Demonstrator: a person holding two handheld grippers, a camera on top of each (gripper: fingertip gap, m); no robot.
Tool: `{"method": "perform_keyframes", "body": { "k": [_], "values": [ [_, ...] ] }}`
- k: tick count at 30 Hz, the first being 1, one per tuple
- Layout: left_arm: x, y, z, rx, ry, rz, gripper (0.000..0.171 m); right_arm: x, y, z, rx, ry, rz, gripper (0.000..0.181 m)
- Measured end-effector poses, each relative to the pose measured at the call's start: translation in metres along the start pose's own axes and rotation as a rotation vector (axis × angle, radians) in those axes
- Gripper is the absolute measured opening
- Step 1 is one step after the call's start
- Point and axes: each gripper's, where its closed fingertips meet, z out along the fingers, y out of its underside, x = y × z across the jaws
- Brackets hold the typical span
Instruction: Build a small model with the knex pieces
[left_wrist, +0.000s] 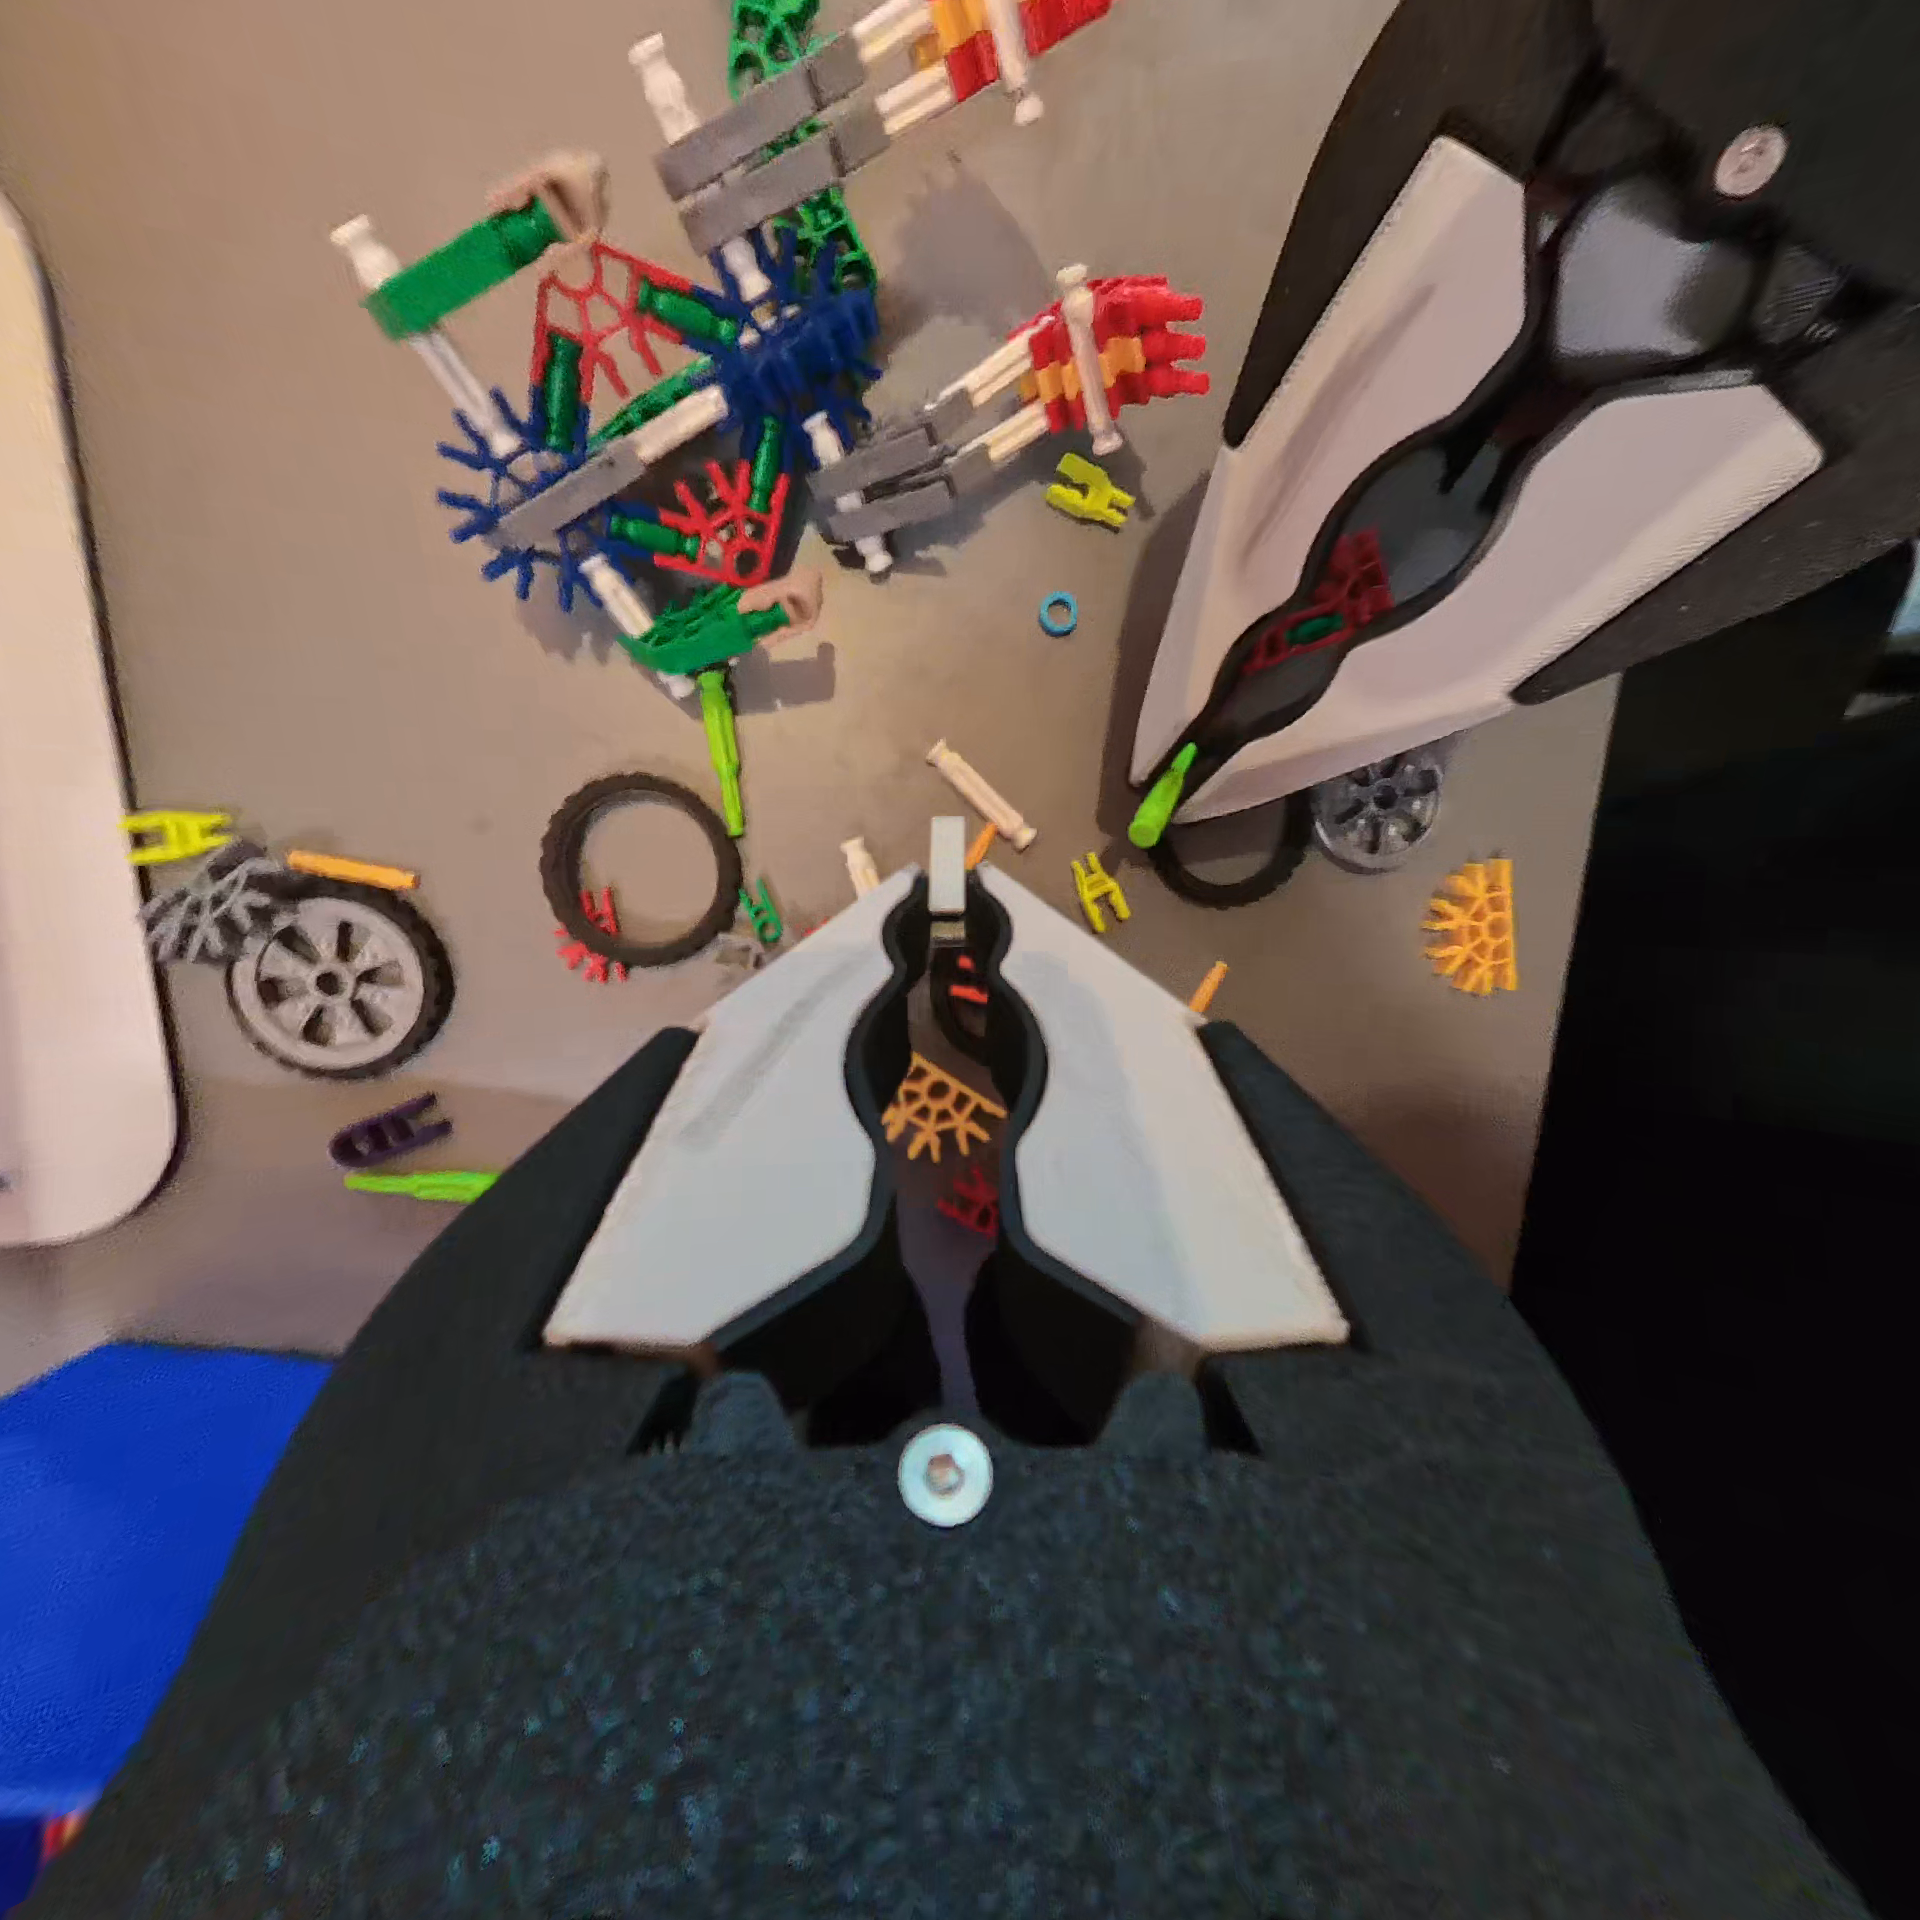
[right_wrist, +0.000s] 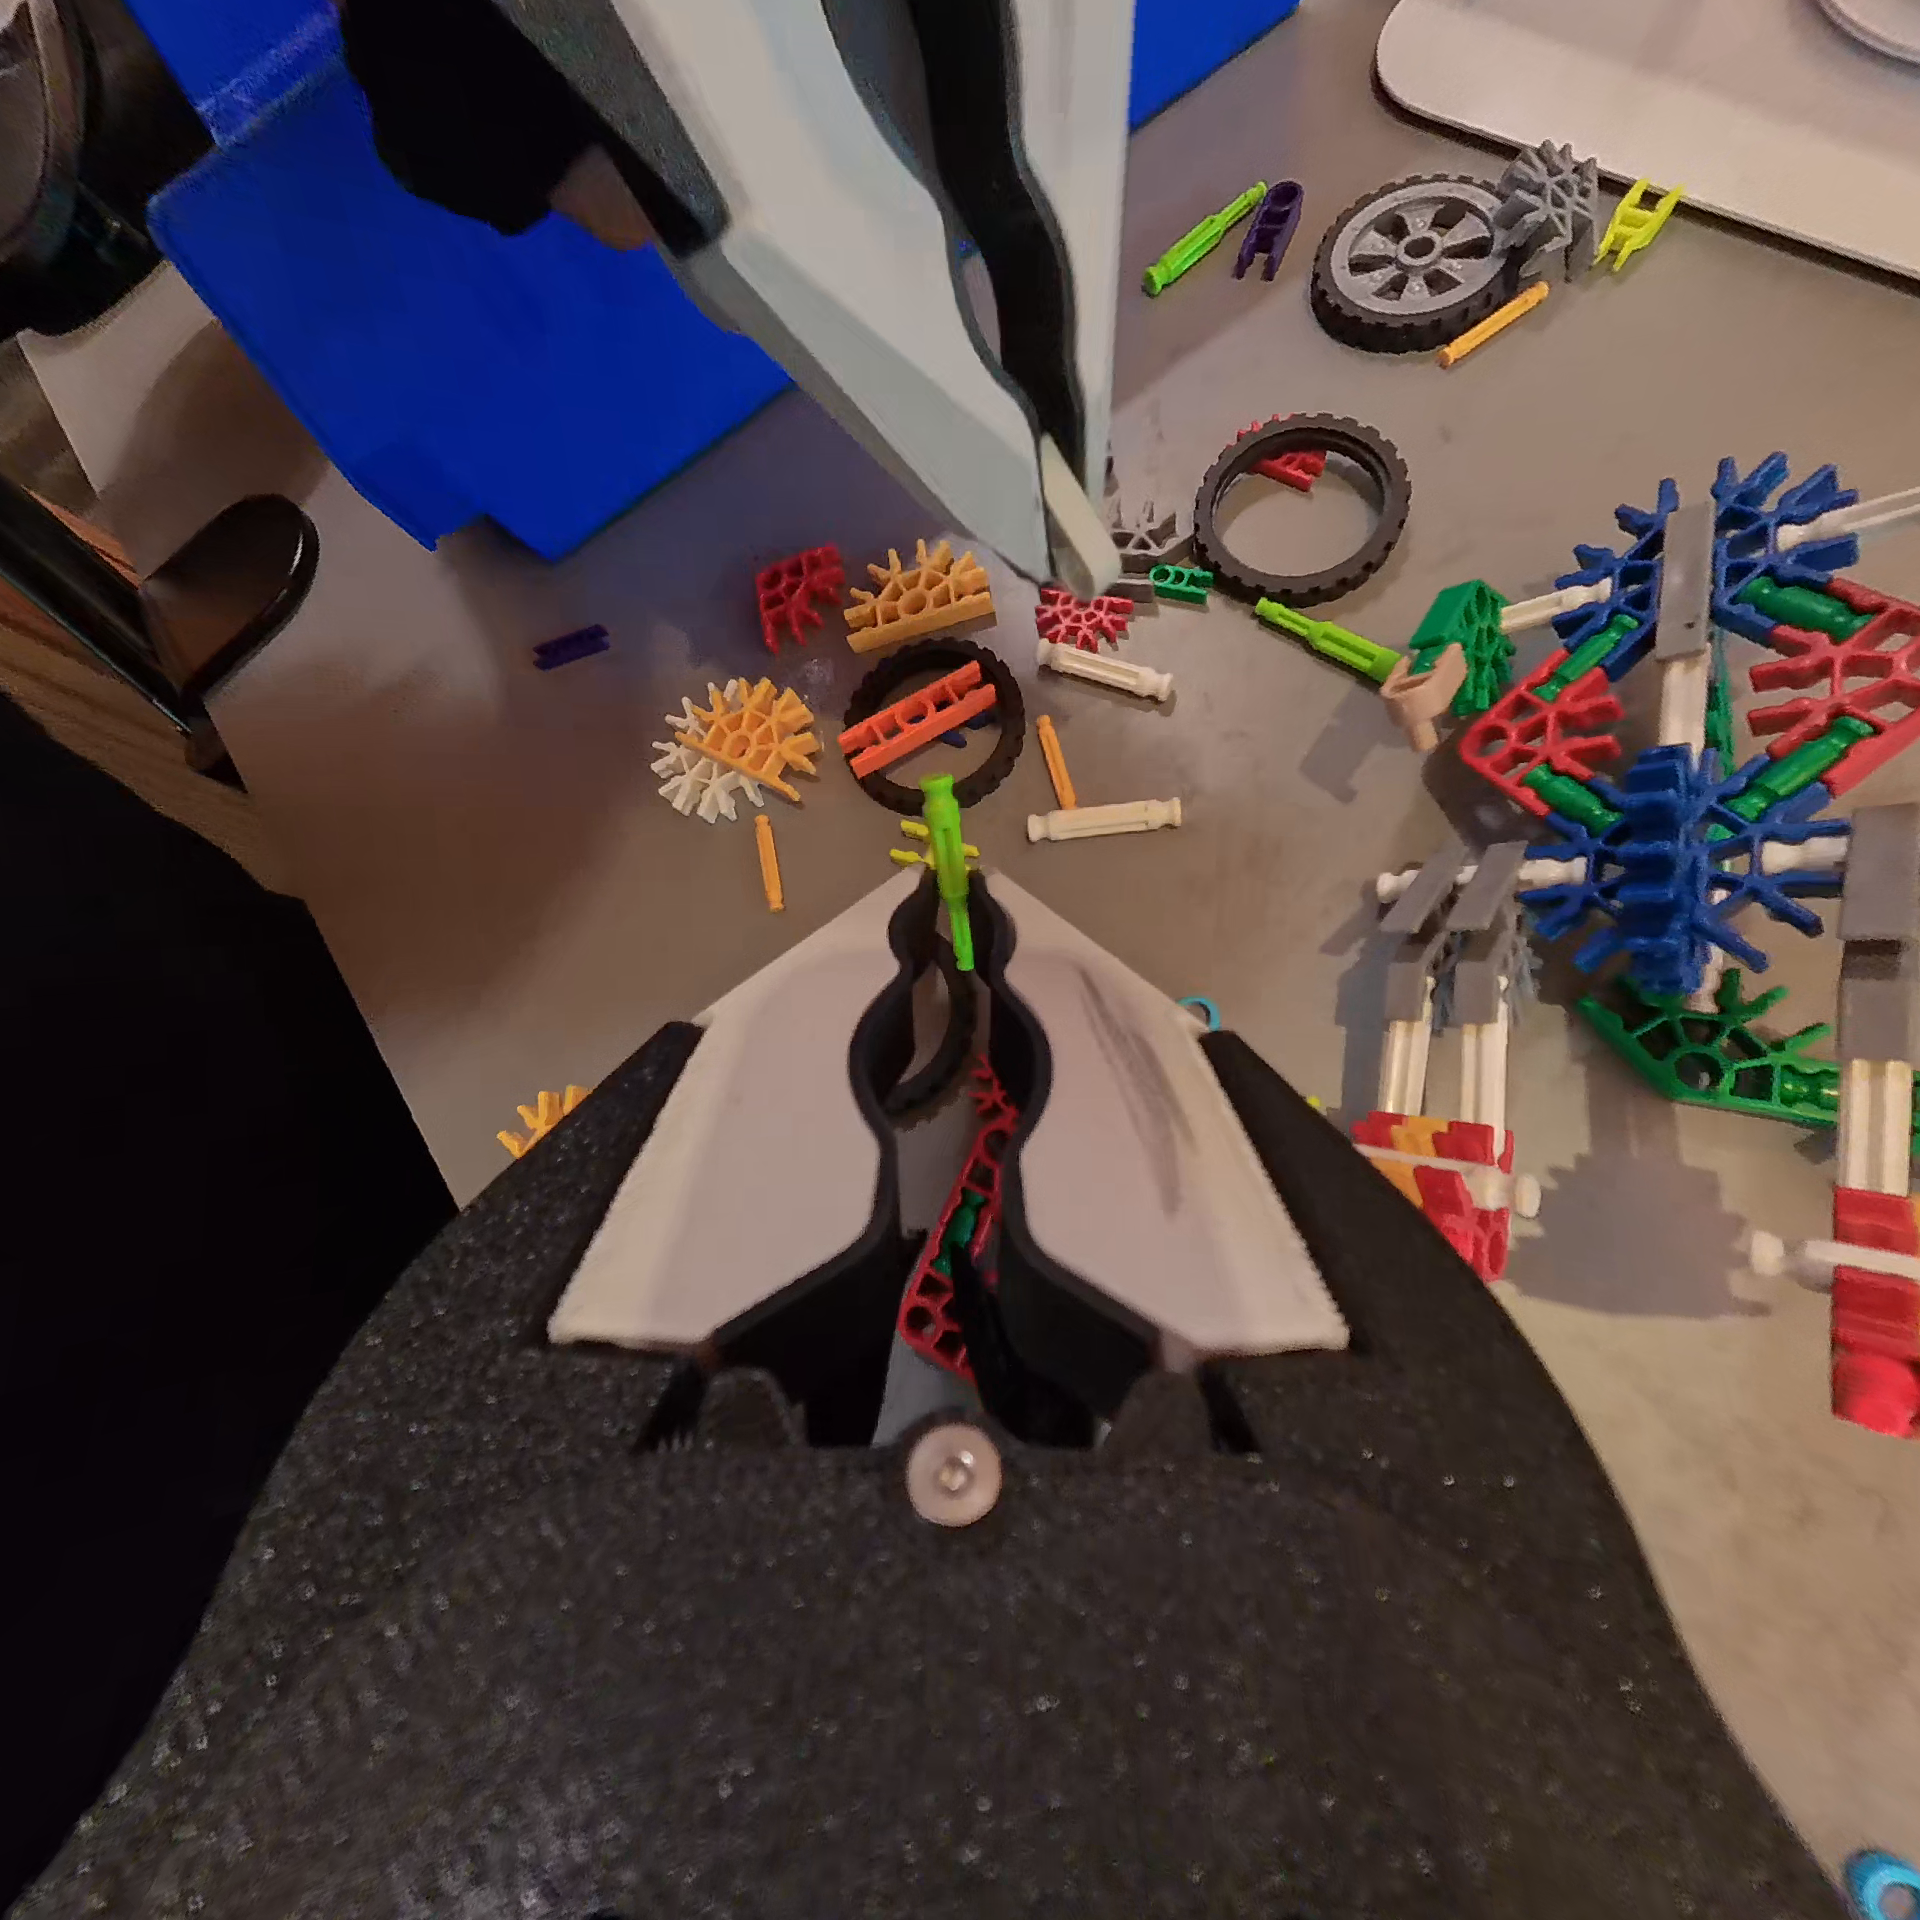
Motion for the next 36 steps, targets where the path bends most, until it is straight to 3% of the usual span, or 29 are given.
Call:
{"method": "perform_keyframes", "body": {
  "k": [8, 10, 14, 25, 36],
  "values": [
    [0.017, 0.014, 0.038, -0.2, 0.197, 0.055, 0.005, 0.004, 0.001, 0.0, 0.004, 0.022, 0.012, 0.006],
    [0.012, 0.02, 0.045, -0.229, 0.187, 0.054, 0.005, 0.005, 0.002, -0.001, 0.001, 0.026, 0.013, 0.006],
    [0.002, 0.017, 0.038, -0.206, 0.143, 0.056, 0.016, 0.006, 0.004, -0.002, -0.002, 0.036, 0.023, 0.006],
    [-0.015, 0.009, -0.026, 0.012, -0.005, -0.015, 0.016, 0.016, 0.008, 0.007, -0.051, 0.079, 0.016, 0.006],
    [-0.026, 0.033, -0.057, 0.118, -0.094, -0.106, 0.017, 0.028, -0.007, 0.015, -0.073, 0.126, -0.032, 0.019]
  ]
}}
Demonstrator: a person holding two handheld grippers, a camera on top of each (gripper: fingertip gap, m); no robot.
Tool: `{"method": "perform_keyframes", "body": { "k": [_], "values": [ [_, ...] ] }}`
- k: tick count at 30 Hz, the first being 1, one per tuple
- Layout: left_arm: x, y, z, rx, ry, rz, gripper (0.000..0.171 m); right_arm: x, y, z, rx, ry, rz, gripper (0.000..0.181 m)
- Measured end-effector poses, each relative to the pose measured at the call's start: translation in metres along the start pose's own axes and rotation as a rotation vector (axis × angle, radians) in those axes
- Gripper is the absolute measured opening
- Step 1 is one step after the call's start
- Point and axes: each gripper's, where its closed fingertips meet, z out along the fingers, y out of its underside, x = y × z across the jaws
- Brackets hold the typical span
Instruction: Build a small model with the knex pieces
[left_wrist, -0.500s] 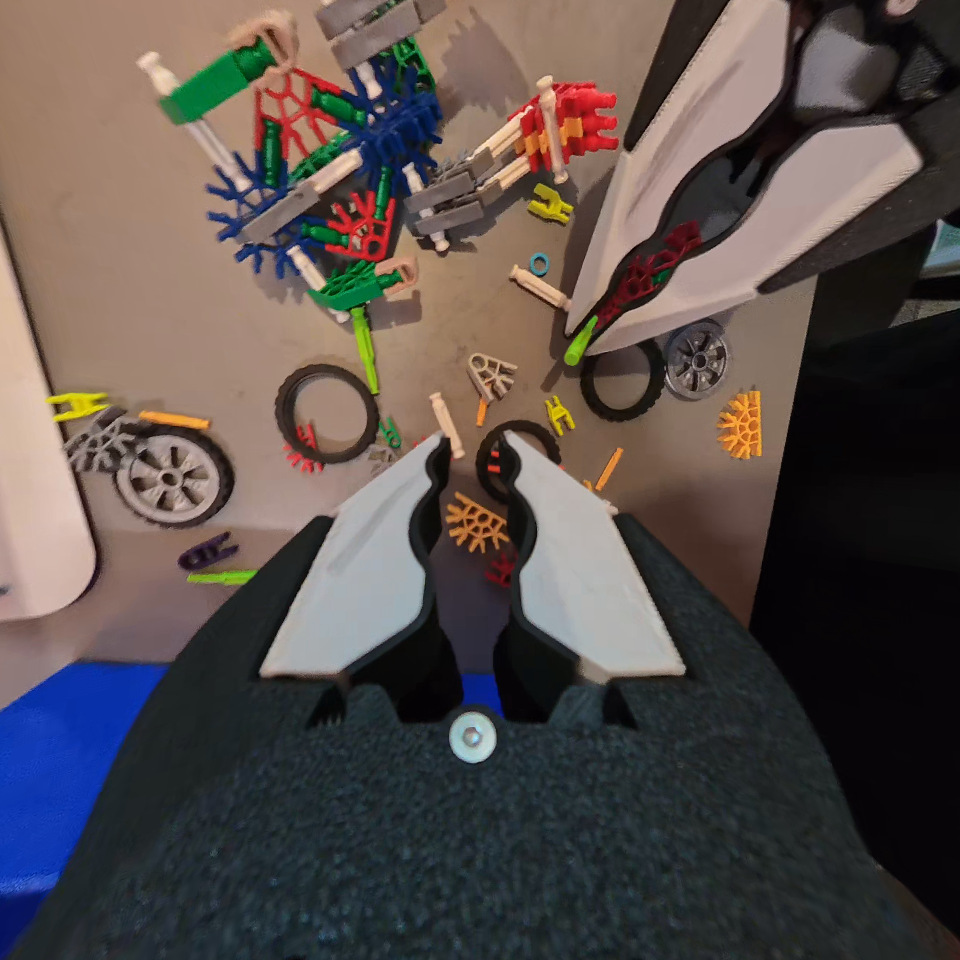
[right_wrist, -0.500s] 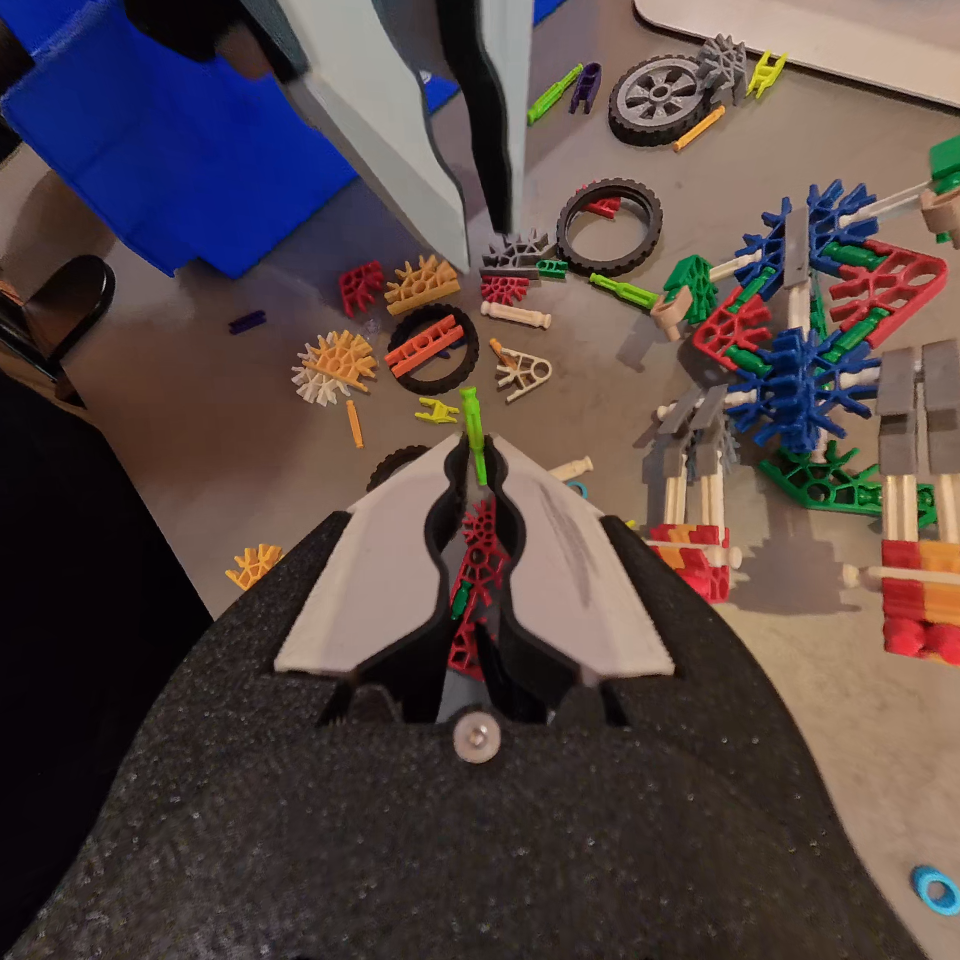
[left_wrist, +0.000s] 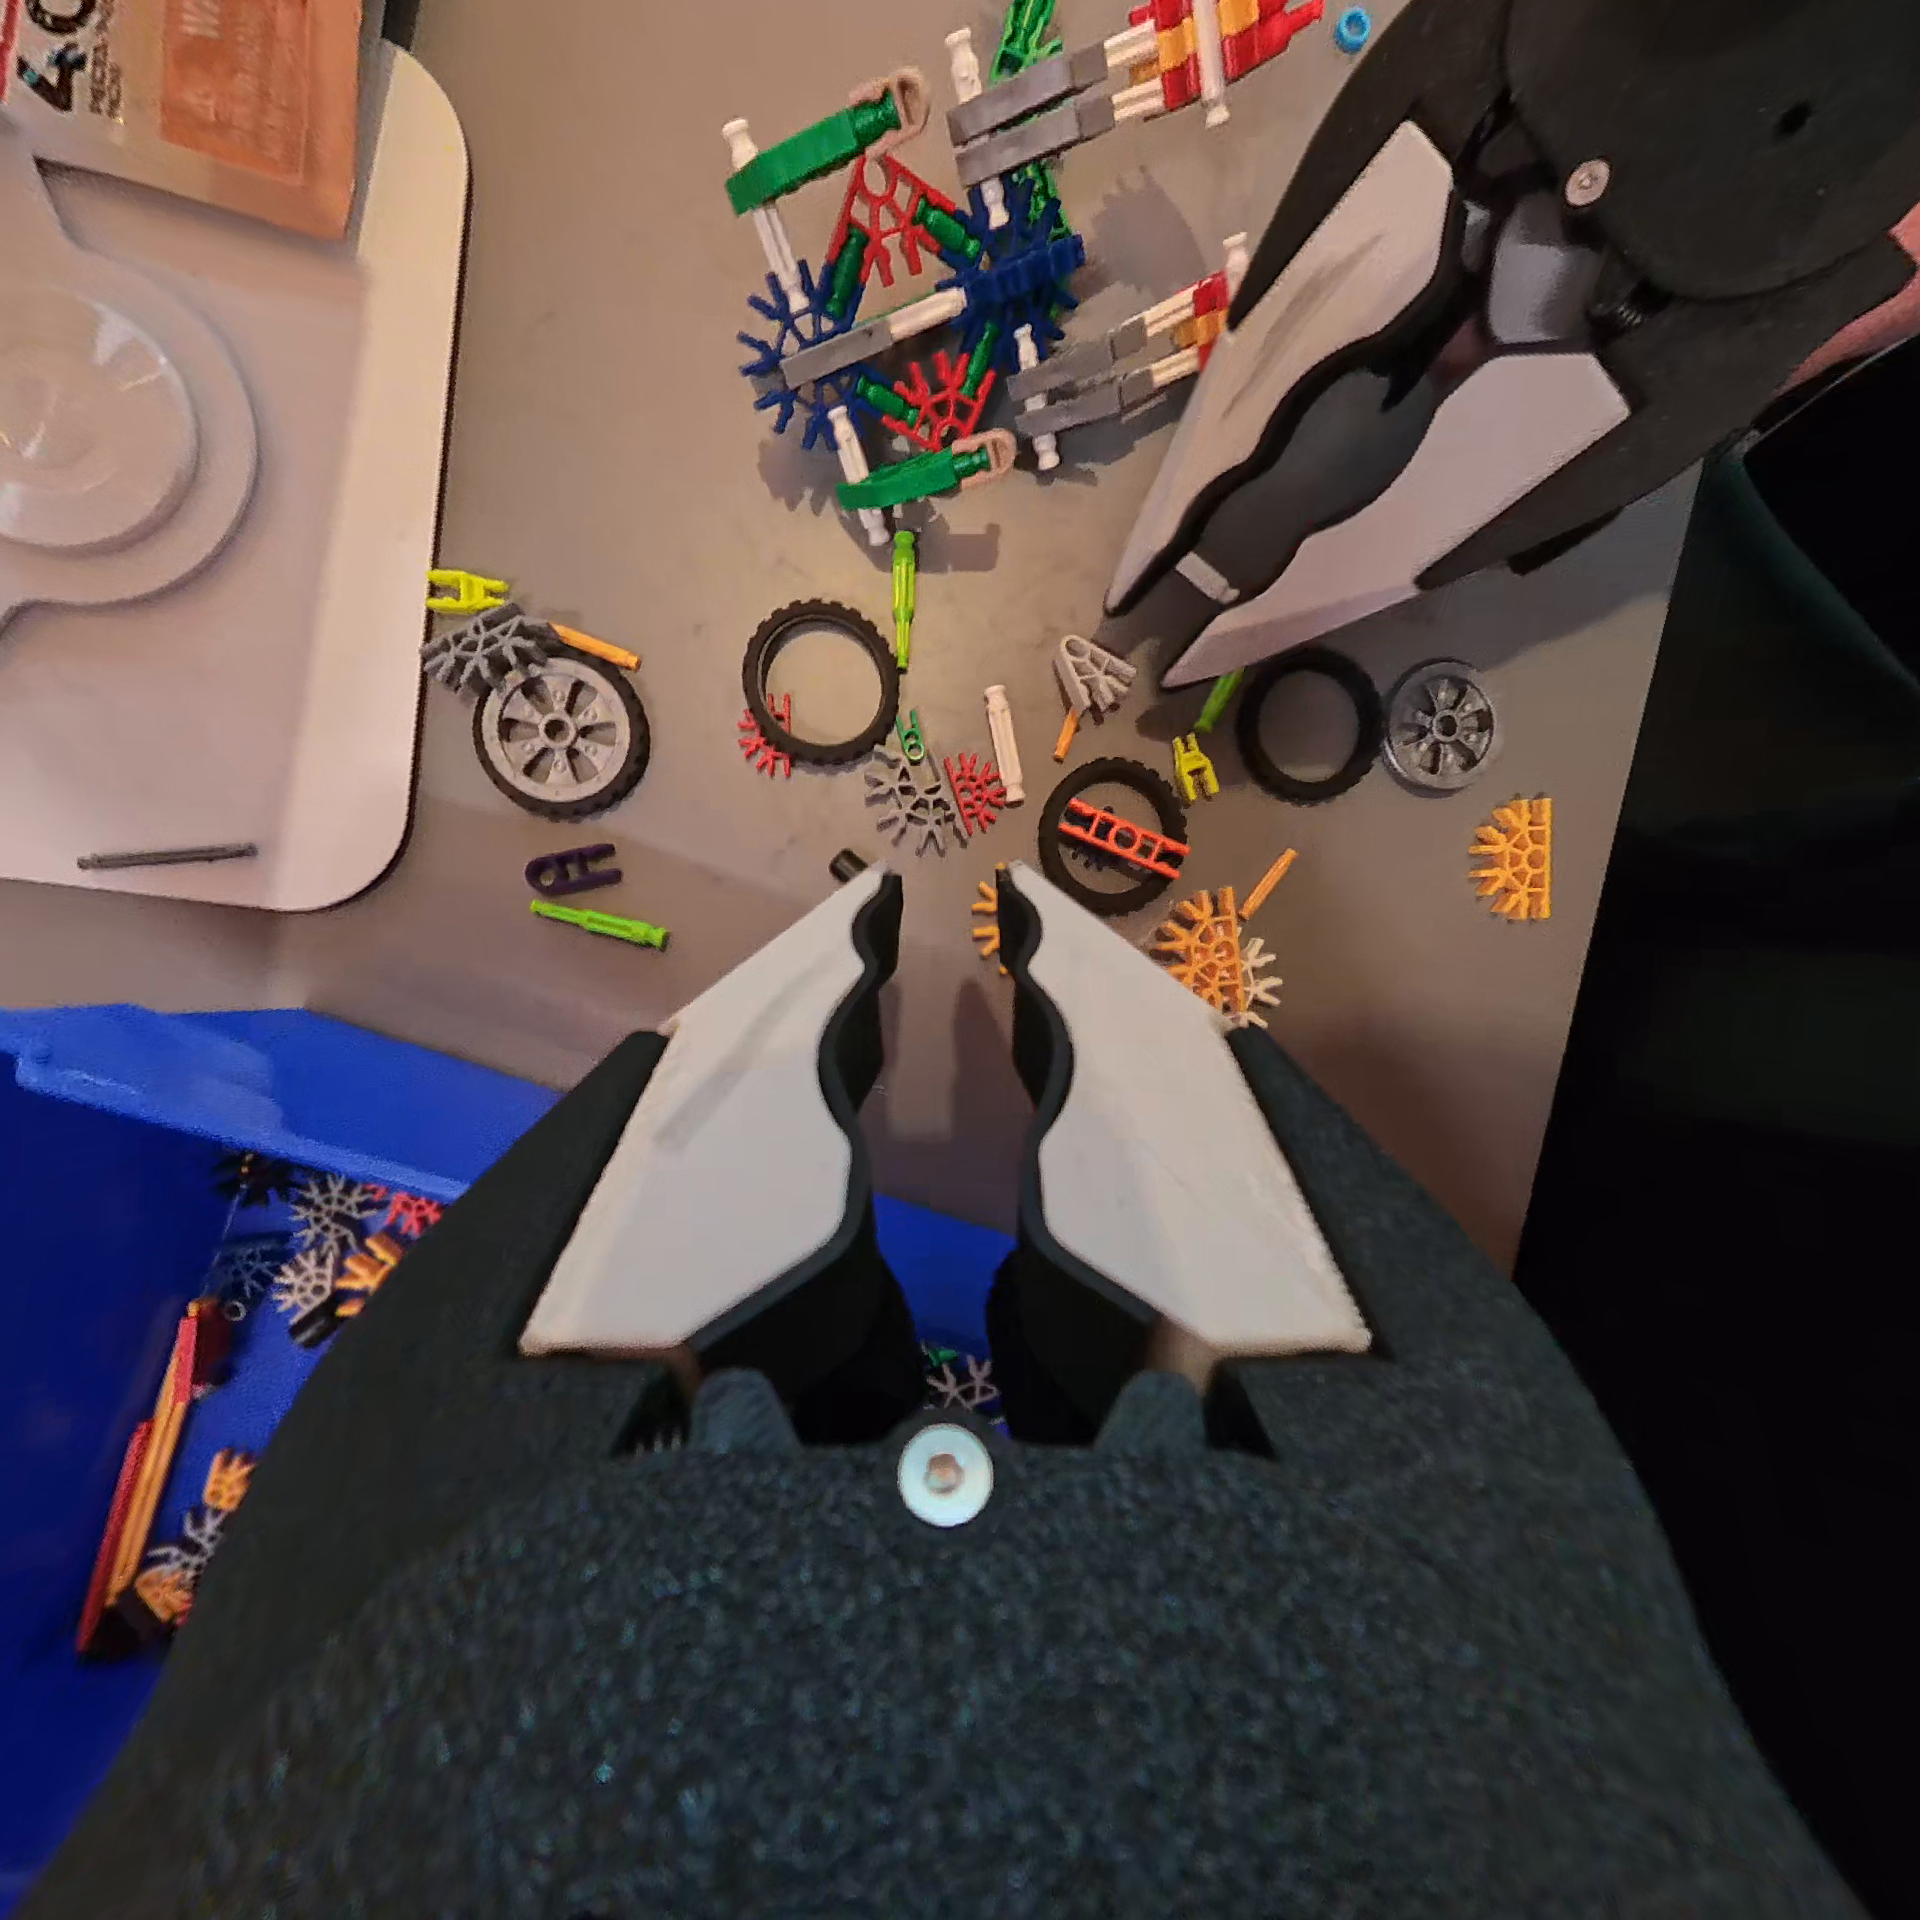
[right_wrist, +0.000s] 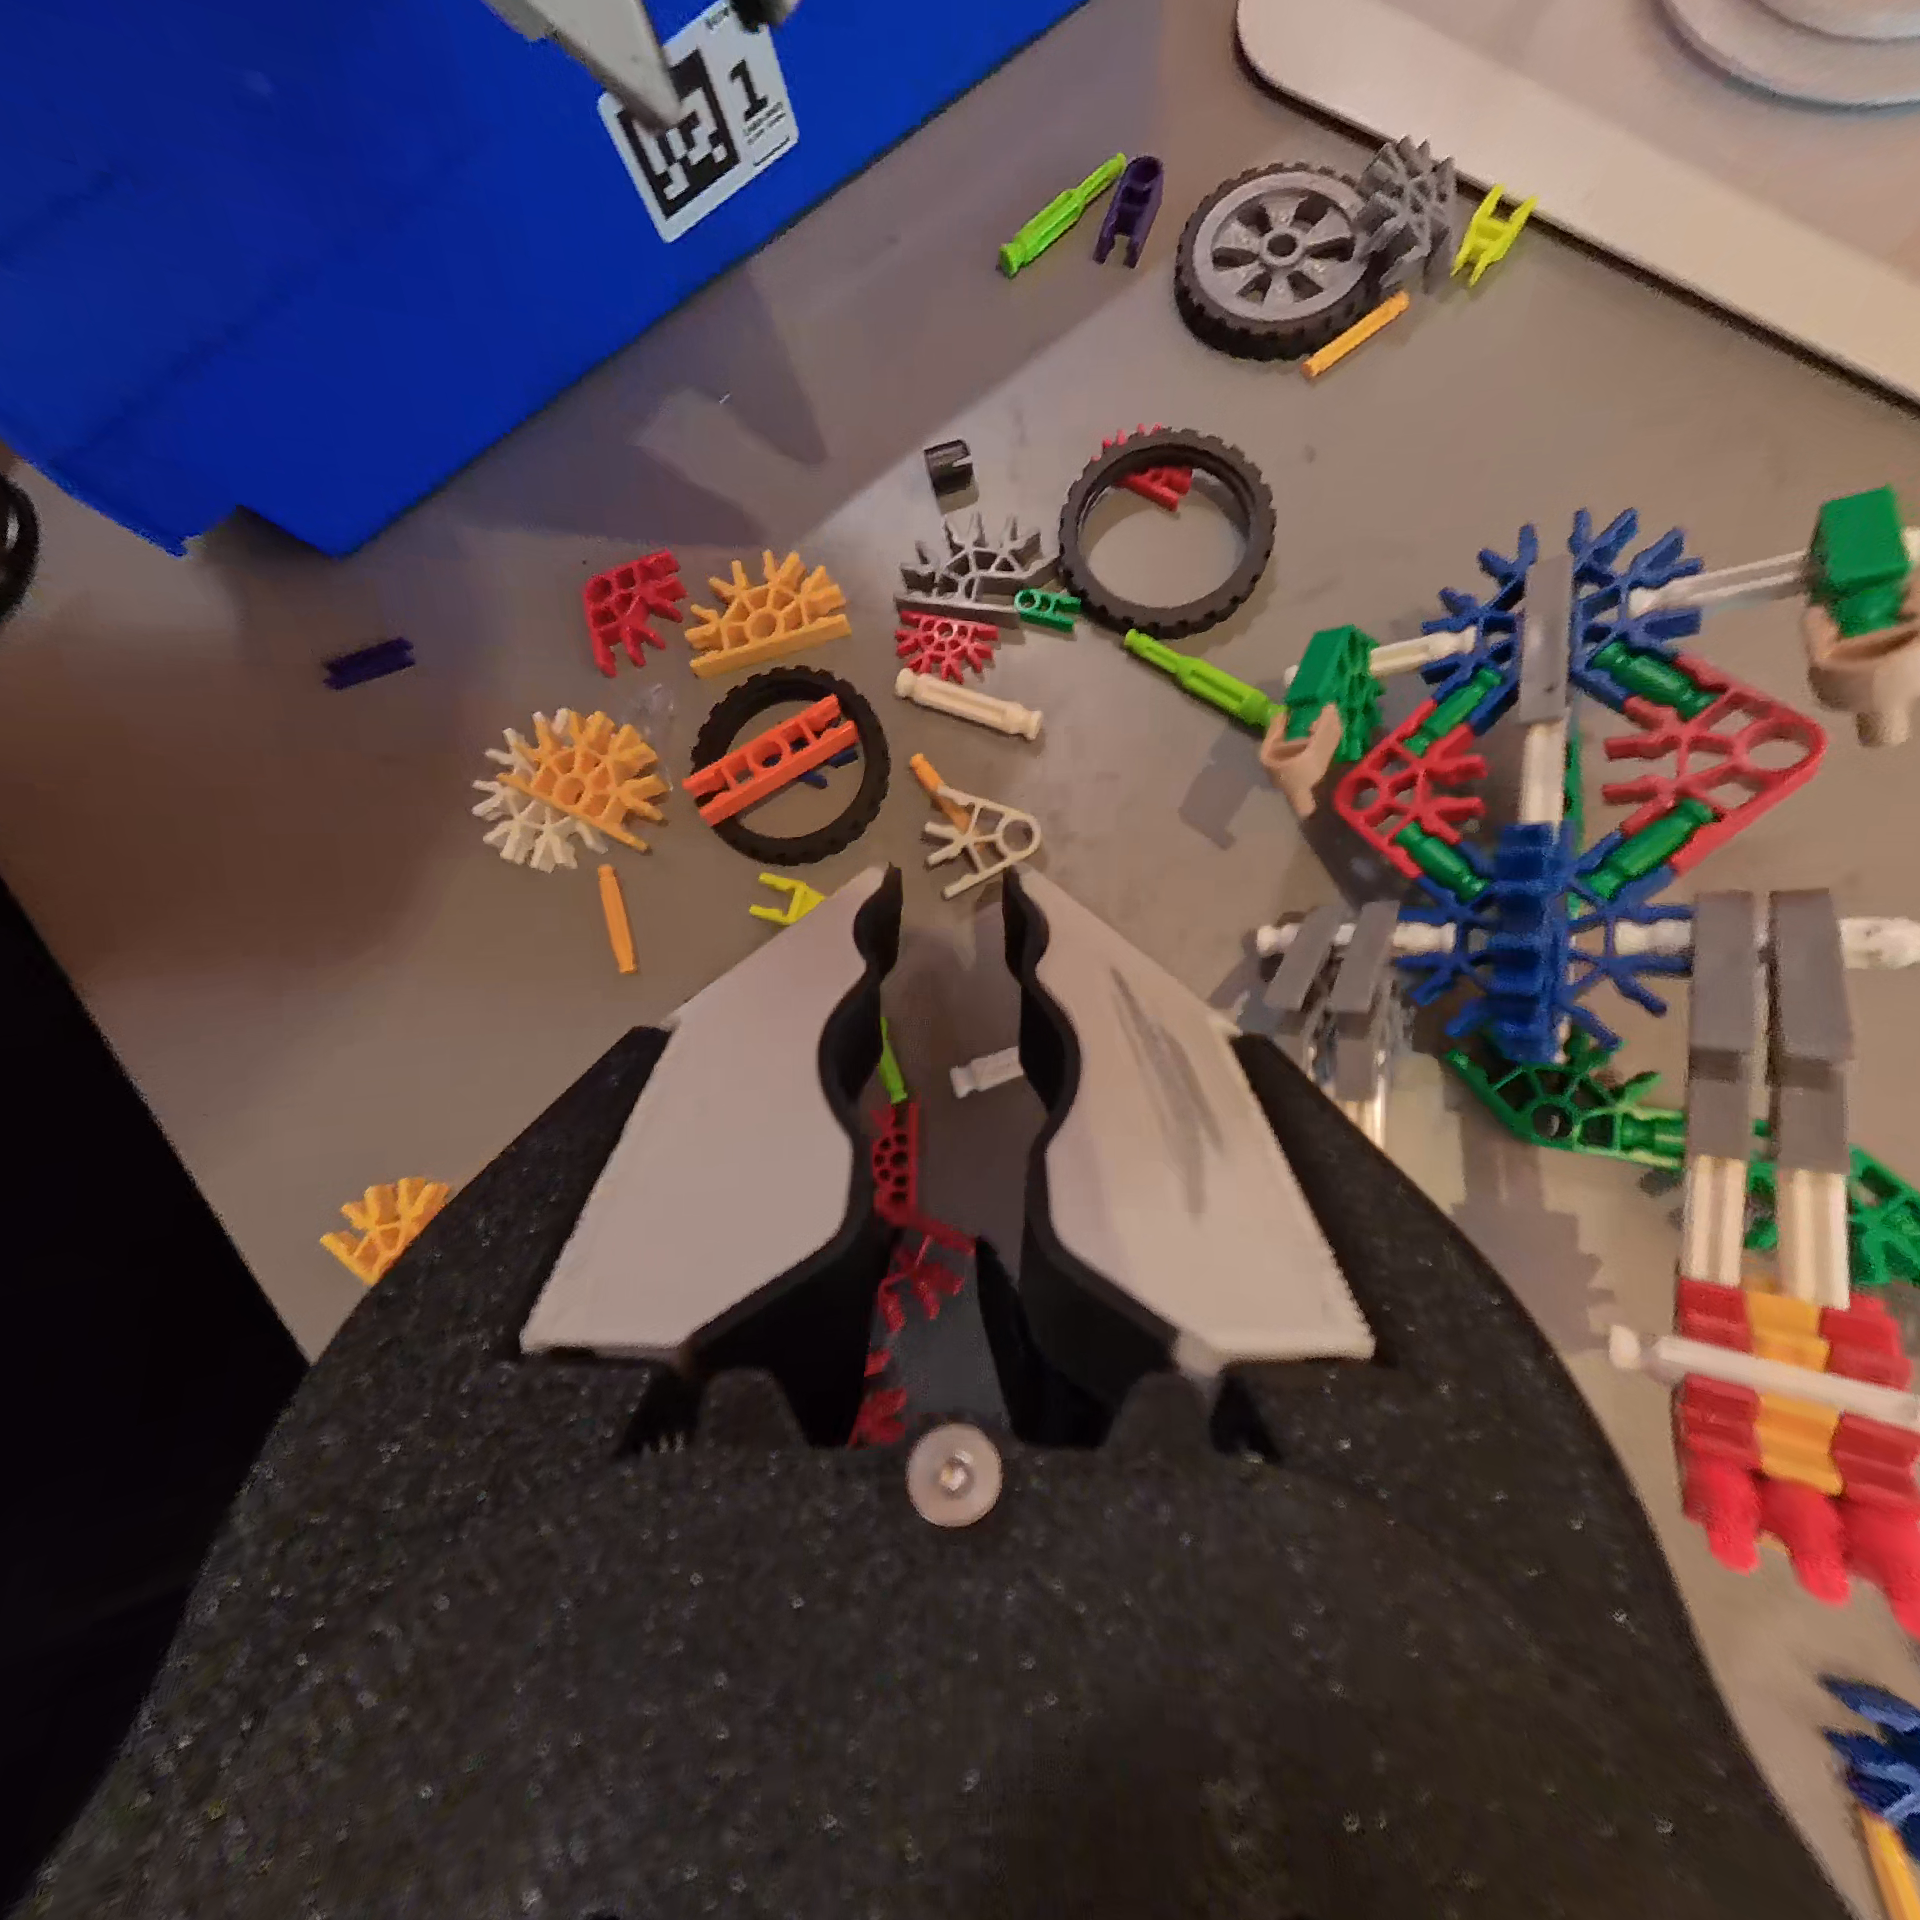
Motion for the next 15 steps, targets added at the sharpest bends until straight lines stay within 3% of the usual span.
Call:
{"method": "perform_keyframes", "body": {
  "k": [5, 15],
  "values": [
    [0.0, 0.008, -0.002, 0.006, -0.006, -0.017, 0.017, 0.005, 0.0, 0.015, -0.047, 0.044, -0.061, 0.028],
    [0.008, 0.007, -0.006, 0.018, -0.004, -0.01, 0.017, 0.0, -0.003, 0.015, -0.052, 0.027, -0.069, 0.024]
  ]
}}
